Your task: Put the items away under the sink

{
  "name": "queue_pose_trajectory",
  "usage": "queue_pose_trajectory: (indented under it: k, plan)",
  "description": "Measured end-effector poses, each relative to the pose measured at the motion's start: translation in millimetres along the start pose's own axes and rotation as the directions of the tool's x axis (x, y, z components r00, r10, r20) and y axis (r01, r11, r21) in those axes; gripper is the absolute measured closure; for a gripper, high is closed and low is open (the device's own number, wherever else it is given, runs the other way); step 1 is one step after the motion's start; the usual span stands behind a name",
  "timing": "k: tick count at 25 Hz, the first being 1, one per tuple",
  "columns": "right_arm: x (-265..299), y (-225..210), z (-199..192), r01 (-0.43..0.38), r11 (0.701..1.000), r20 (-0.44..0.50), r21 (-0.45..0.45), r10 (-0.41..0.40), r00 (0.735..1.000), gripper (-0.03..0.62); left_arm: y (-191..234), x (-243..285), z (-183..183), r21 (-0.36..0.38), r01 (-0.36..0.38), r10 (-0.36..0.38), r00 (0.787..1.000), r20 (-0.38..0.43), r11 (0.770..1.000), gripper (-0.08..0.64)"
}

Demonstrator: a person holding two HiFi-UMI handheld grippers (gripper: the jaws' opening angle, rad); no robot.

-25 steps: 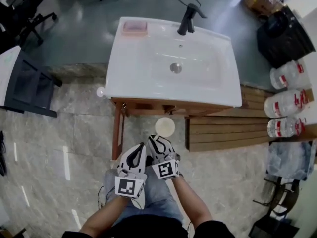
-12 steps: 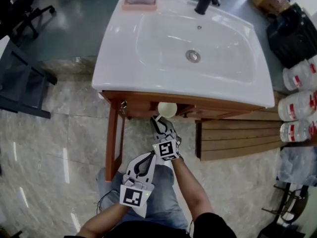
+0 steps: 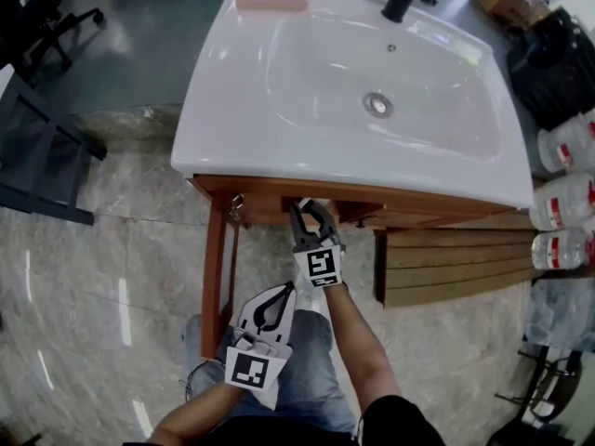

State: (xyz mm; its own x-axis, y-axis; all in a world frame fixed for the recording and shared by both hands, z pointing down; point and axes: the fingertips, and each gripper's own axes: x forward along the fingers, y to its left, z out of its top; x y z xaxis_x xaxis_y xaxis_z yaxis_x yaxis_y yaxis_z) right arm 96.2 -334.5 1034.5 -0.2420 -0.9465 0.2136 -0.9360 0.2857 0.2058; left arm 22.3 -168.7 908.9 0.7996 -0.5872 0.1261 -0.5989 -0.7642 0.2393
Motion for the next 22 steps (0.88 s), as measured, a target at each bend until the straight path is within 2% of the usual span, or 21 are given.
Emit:
queue_pose_trajectory:
  k: [2,5,7,10,15,22]
  plan:
    - [-8.7,1.0,-4.0,0.026,0.998,-0.023,0.058,-0.024,0.999,0.486,-4.1,-2.7,2.8,-0.003,0.010,-0.010,1.000,-0.010,1.000,0.553]
    - [-36.3,4.1,-9.2,0.072,0.988,-0.088,0.136,-0.060,0.994,0.469,-16.4,-9.2,15.0,-0.010,0.029,-0.029,0.999,-0.046,1.000,0.552]
    - [-62.2,7.4,-7.7,0.094,0.979,-0.140,0.182,-0.069,0.988,0.487,-26.3,-14.6,33.4,-0.012,0.039,-0.039,0.997,-0.061,0.999,0.552]
    - [-108.1,13.1,15.1,0.118,0.966,-0.205,0.228,-0.071,0.976,0.553,-39.2,-28.2,69.7,-0.048,0.027,-0.031,0.995,-0.092,0.998,0.552]
    - [-179.4,13.5,102.4,0.149,0.951,-0.252,0.272,-0.079,0.964,0.580,-46.1,-60.2,152.4,-0.082,-0.046,0.036,0.992,-0.122,0.996,0.552]
    - [-262.1,-15.2,278.9,0.161,0.944,-0.191,0.287,-0.108,0.976,0.581,-46.7,-105.4,313.6,-0.019,-0.140,0.138,0.987,-0.077,0.990,0.553]
